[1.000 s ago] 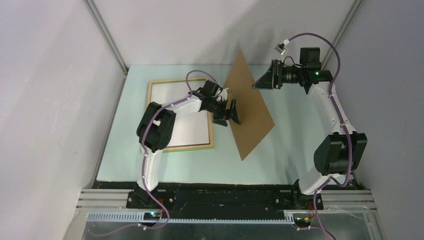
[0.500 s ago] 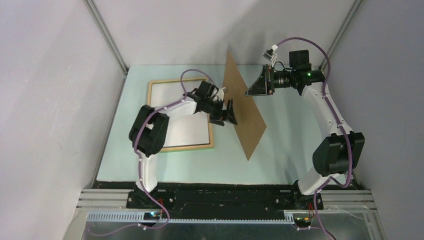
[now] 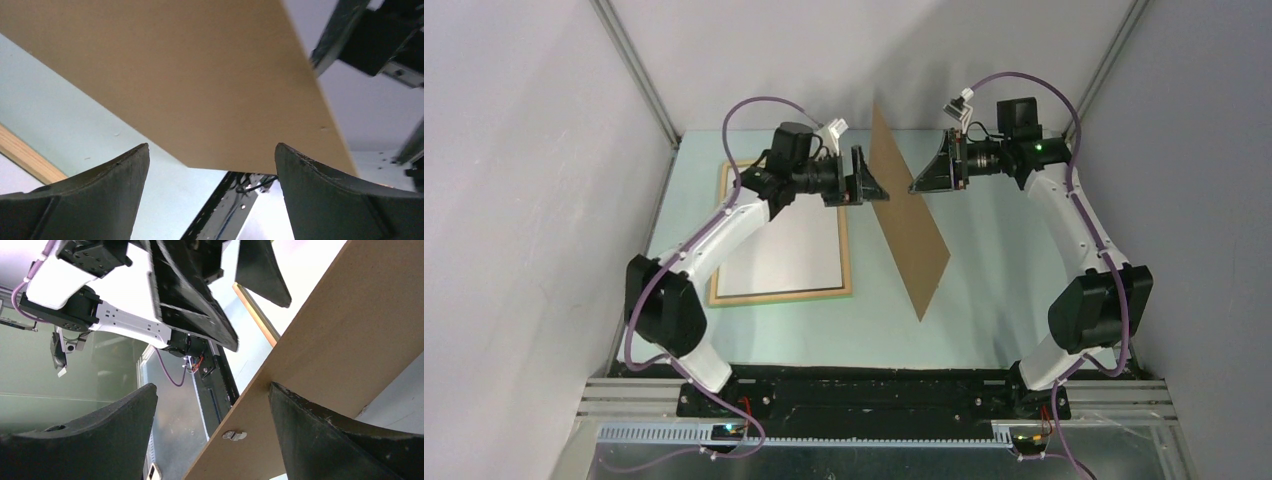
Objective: Put the photo into the frame
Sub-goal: Turn over the photo frame item at the center of the board.
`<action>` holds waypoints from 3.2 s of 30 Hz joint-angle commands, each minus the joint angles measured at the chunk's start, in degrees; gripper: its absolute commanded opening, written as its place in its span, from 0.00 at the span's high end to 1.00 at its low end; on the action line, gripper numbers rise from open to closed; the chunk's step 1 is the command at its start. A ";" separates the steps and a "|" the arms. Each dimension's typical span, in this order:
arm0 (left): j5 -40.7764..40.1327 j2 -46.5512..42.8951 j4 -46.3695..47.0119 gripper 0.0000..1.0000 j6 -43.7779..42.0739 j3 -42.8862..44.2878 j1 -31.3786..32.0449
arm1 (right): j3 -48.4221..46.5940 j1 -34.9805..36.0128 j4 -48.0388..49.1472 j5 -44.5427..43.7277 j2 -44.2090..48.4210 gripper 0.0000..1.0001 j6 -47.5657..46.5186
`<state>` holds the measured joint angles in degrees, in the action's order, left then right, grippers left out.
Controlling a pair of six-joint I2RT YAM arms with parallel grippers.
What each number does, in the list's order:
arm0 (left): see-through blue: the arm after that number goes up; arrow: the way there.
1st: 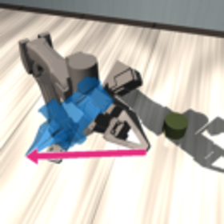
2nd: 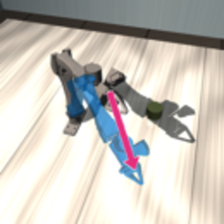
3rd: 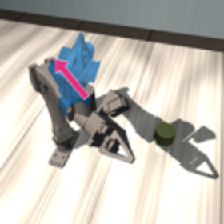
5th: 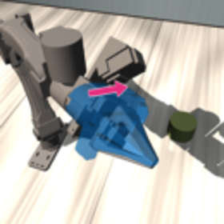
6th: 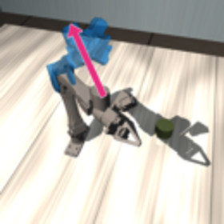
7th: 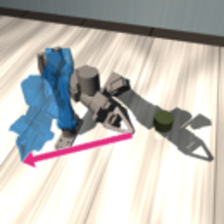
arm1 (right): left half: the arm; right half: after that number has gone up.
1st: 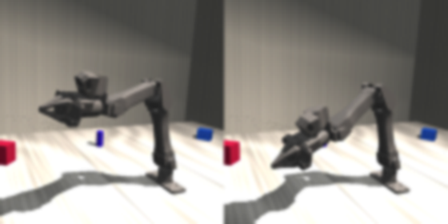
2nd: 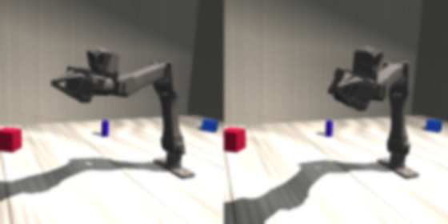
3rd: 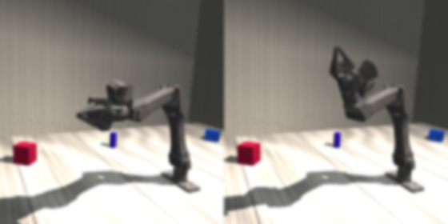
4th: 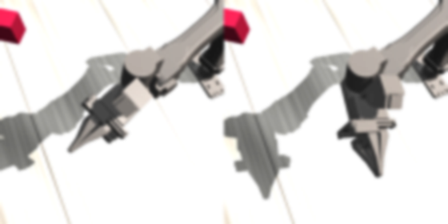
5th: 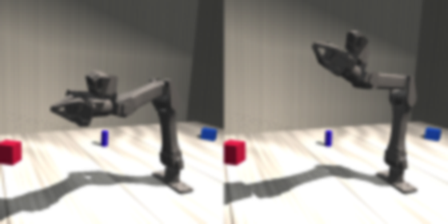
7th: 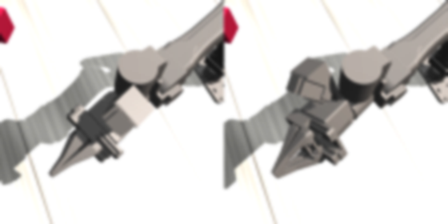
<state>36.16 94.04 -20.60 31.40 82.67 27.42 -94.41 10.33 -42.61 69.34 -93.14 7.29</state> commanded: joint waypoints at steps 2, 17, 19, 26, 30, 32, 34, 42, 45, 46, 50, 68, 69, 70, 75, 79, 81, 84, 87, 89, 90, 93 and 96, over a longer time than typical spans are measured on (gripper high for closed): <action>-2.58 -3.34 1.18 0.00 11.62 4.21 0.00 | -2.28 1.45 -0.48 -0.30 1.37 0.13 -1.46; -3.99 -0.79 1.10 0.01 19.82 9.05 0.81 | -0.68 5.14 -0.87 -1.69 1.72 0.13 -2.93; -4.13 -0.66 1.09 0.01 19.80 8.77 0.98 | -0.54 5.80 -1.04 -1.74 1.73 0.13 -3.28; -4.53 -1.07 1.13 0.01 19.82 7.17 1.15 | -0.15 6.84 -0.84 -1.01 1.66 0.12 -3.51; -4.84 -2.24 1.14 0.01 19.52 6.25 1.08 | -0.06 7.01 -0.94 -1.43 1.72 0.12 -3.83; -5.10 -2.92 1.04 0.02 19.19 4.69 1.06 | 0.18 6.69 -1.25 -1.67 1.80 0.12 -4.20; -5.44 -3.66 1.01 0.03 18.59 3.21 1.06 | 0.76 6.07 -1.08 -1.76 2.01 0.12 -4.37; -7.32 -7.03 0.66 0.15 15.91 -2.15 -1.11 | 3.65 1.24 -1.41 -1.75 2.88 0.12 -6.09; -7.71 -8.06 0.60 0.23 15.17 -3.80 -1.92 | 4.99 -0.36 -1.66 -1.91 2.85 0.12 -6.88; -7.74 -8.24 0.63 0.26 14.79 -4.53 -2.19 | 5.18 -0.60 -1.77 -1.97 2.70 0.13 -7.06; -8.36 -9.94 0.58 0.34 13.51 -6.30 -3.33 | 5.47 -1.43 -3.81 -2.67 1.67 0.13 -9.58; -11.14 -13.61 0.54 0.75 10.17 -12.19 -6.30 | 8.38 -3.05 -4.21 -3.04 -0.80 0.14 -12.00; -11.17 -13.70 0.50 0.78 9.95 -12.41 -6.67 | 8.46 -3.08 -4.21 -3.13 -0.87 0.13 -12.16; -11.17 -13.86 0.42 0.82 9.84 -12.56 -6.89 | 8.63 -3.09 -4.27 -3.19 -0.89 0.14 -12.23; -10.78 -14.22 -0.35 0.99 6.84 -13.39 -8.85 | 9.20 -3.20 -4.13 -3.54 -1.38 0.14 -12.76; -6.60 -13.47 -0.72 1.00 2.86 -14.05 -10.70 | 9.99 -3.17 -3.53 -3.77 -2.11 0.14 -12.74; -4.70 -13.41 -0.68 1.00 1.09 -14.73 -11.90 | 10.03 -3.07 -3.31 -3.77 -2.48 0.14 -12.67; -1.58 -13.57 -0.63 1.00 -1.44 -15.48 -14.39 | 10.08 -2.91 -3.03 -3.94 -2.86 0.14 -12.58; 2.88 -14.53 -0.04 1.00 -2.64 -15.77 -16.84 | 10.39 -2.71 -2.82 -3.95 -2.90 0.14 -12.63; 6.29 -15.15 0.57 1.00 -3.19 -15.79 -18.54 | 10.66 -2.63 -2.56 -3.93 -2.92 0.14 -12.65; 7.39 -15.40 0.66 1.00 -3.56 -15.59 -19.66 | 10.79 -2.57 -2.35 -3.95 -2.92 0.14 -12.63; 12.70 -16.53 0.78 1.00 -4.14 -15.34 -21.74 | 11.27 -2.48 -1.85 -3.85 -2.92 0.14 -12.60; 16.44 -17.54 0.82 1.00 -4.59 -15.54 -24.59 | 11.66 -2.41 -1.47 -3.86 -2.92 0.15 -12.53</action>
<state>42.74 81.23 -23.66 29.87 66.30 5.80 -83.20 7.55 -45.80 65.28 -96.23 -4.56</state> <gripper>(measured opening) 0.018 0.859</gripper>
